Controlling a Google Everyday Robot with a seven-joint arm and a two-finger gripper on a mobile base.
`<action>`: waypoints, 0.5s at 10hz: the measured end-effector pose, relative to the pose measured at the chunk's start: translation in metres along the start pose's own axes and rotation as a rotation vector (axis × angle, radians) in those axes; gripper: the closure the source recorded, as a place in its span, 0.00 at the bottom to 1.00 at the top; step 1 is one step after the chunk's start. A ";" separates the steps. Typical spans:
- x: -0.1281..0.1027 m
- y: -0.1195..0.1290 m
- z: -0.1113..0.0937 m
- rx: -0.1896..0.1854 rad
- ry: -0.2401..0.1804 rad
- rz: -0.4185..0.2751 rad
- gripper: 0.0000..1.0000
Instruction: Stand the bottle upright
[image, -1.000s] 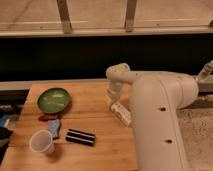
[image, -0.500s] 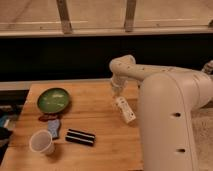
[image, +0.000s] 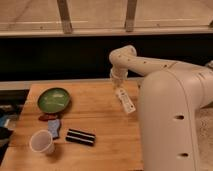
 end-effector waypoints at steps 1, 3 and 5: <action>-0.005 -0.002 -0.004 0.003 -0.022 0.007 1.00; -0.017 0.003 -0.009 -0.005 -0.055 0.009 1.00; -0.020 0.002 -0.011 -0.011 -0.075 0.017 1.00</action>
